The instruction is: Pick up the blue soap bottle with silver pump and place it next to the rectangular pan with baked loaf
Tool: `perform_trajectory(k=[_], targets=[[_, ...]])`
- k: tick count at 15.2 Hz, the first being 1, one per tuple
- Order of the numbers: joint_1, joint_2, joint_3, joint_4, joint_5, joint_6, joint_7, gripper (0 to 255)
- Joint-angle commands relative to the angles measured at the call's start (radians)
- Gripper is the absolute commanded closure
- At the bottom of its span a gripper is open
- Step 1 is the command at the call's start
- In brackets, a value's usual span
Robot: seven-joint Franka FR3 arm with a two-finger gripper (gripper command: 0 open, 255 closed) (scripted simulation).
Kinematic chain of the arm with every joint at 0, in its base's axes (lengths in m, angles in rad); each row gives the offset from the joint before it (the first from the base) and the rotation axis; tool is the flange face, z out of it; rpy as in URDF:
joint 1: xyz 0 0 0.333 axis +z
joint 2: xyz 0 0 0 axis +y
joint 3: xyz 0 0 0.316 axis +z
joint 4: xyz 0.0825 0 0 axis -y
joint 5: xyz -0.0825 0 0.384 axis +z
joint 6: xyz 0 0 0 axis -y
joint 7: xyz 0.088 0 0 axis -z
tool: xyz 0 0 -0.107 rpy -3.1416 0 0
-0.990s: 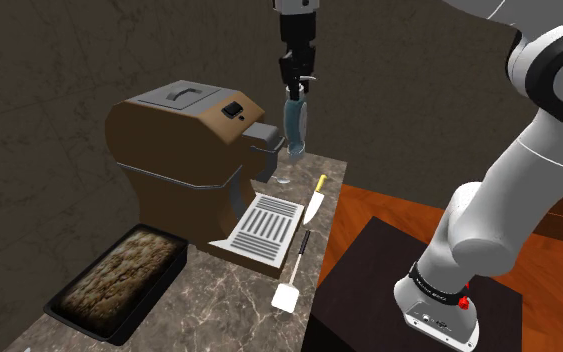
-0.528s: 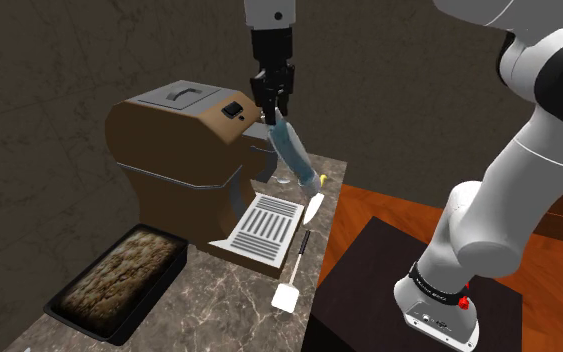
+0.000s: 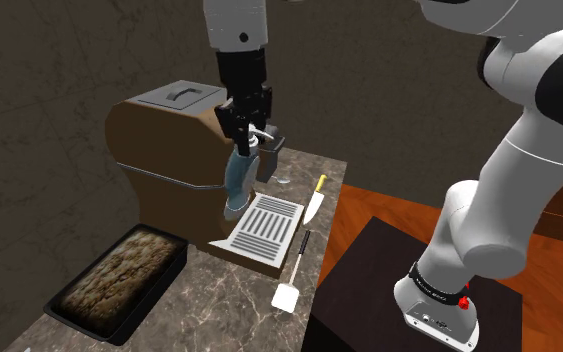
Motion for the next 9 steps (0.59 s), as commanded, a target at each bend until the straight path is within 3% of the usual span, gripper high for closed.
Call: perform_trajectory(k=[1,9], targets=[[0.025,0.027,0.028,0.024,0.000,0.005,0.055,255],[0.137,0.188,0.120,0.158,-0.038,0.031,0.255,255]])
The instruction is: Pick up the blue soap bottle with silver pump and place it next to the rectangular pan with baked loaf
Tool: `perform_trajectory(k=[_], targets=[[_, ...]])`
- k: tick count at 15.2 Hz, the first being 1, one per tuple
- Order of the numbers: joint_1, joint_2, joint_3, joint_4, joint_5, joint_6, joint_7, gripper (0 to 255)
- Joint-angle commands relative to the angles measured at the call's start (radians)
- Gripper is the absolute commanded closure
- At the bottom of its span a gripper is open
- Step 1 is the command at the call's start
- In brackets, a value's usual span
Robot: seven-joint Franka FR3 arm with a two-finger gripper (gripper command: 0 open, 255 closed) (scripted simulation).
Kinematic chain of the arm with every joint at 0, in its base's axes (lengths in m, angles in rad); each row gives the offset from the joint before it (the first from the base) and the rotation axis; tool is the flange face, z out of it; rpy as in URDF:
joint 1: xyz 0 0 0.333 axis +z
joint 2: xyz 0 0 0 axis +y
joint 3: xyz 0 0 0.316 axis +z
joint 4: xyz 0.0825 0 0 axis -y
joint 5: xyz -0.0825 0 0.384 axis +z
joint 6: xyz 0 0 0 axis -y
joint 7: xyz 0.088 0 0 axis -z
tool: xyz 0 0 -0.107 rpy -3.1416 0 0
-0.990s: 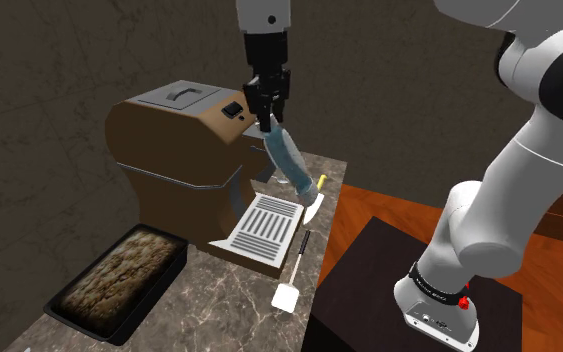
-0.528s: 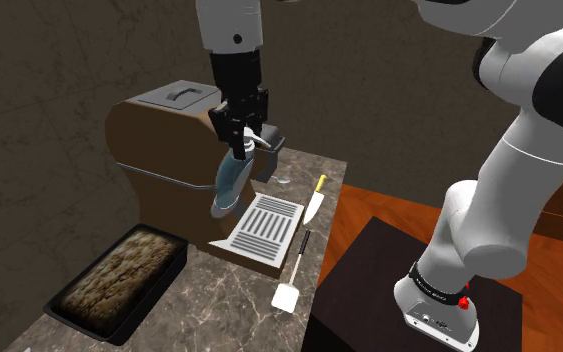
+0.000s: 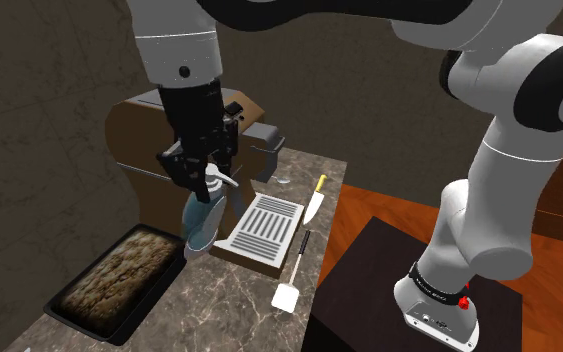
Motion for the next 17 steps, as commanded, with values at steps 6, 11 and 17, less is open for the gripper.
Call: perform_trajectory(k=[6,11,17], targets=[[0.132,0.197,0.058,0.208,-0.070,-0.017,0.172,255],[0.194,0.284,0.067,0.284,-0.102,-0.008,0.228,255],[0.175,0.255,0.066,0.158,-0.091,0.089,0.221,255]])
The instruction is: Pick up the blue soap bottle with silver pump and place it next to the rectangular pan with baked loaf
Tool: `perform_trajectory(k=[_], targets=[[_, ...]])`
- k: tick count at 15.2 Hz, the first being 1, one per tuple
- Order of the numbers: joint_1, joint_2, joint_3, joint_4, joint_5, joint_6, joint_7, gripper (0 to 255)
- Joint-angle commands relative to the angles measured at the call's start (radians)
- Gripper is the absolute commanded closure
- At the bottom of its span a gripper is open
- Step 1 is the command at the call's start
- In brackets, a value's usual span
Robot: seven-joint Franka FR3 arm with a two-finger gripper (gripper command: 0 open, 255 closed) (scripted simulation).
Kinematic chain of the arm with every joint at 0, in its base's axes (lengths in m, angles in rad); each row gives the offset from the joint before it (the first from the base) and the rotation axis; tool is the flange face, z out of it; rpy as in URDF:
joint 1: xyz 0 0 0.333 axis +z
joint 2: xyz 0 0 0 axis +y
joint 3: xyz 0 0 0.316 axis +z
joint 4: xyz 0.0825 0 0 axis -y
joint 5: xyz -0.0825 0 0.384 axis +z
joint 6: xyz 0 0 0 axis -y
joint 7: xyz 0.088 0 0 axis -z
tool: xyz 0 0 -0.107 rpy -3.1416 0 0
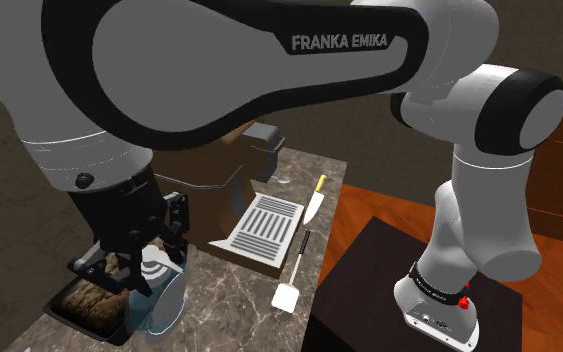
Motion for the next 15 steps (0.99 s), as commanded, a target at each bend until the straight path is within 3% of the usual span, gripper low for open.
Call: perform_trajectory(k=[1,15], targets=[[-0.005,-0.008,0.000,-0.037,0.003,0.031,-0.002,255],[-0.024,-0.019,-0.005,-0.243,0.006,0.225,-0.011,255]])
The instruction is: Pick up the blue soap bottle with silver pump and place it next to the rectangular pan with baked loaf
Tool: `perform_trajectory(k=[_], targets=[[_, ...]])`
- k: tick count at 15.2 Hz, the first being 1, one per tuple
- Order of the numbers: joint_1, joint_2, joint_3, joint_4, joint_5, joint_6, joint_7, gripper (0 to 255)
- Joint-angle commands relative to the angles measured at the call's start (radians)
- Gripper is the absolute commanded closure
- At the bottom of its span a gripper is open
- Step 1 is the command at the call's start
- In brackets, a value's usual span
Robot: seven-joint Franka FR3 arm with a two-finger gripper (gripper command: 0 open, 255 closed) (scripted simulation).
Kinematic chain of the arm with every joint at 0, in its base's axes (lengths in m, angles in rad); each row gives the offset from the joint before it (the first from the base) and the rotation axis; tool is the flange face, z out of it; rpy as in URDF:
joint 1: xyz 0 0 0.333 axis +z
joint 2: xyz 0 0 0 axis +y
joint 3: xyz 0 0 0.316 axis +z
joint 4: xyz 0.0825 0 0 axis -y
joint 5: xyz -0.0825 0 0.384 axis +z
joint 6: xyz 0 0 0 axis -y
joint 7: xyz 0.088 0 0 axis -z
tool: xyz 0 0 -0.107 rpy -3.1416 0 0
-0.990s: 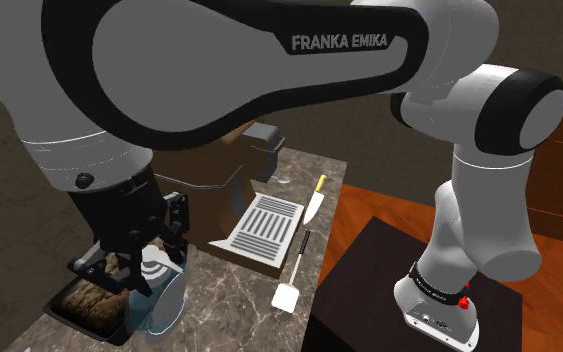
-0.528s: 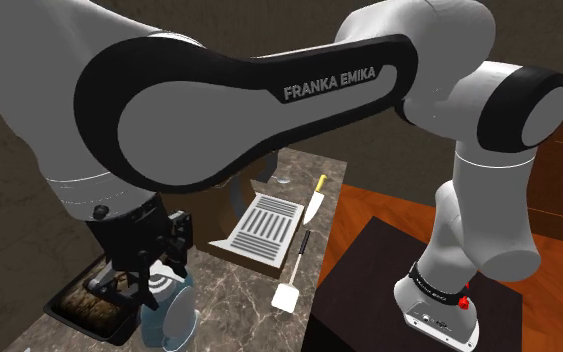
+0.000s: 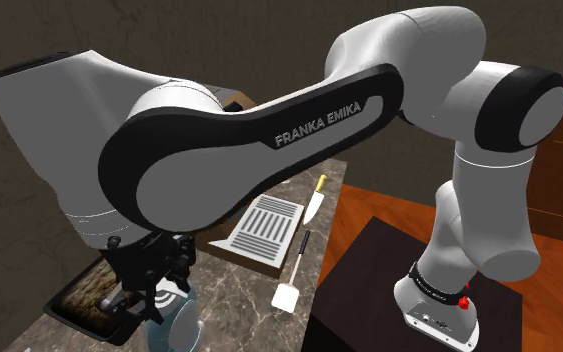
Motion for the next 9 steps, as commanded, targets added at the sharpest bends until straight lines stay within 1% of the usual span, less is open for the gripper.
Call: perform_trajectory(k=[1,7,9], targets=[[-0.003,-0.002,-0.001,-0.033,0.000,0.032,-0.002,255],[-0.005,0.012,-0.005,-0.100,-0.006,0.111,-0.002,255],[-0.005,0.012,-0.005,-0.100,-0.006,0.111,-0.002,255]])
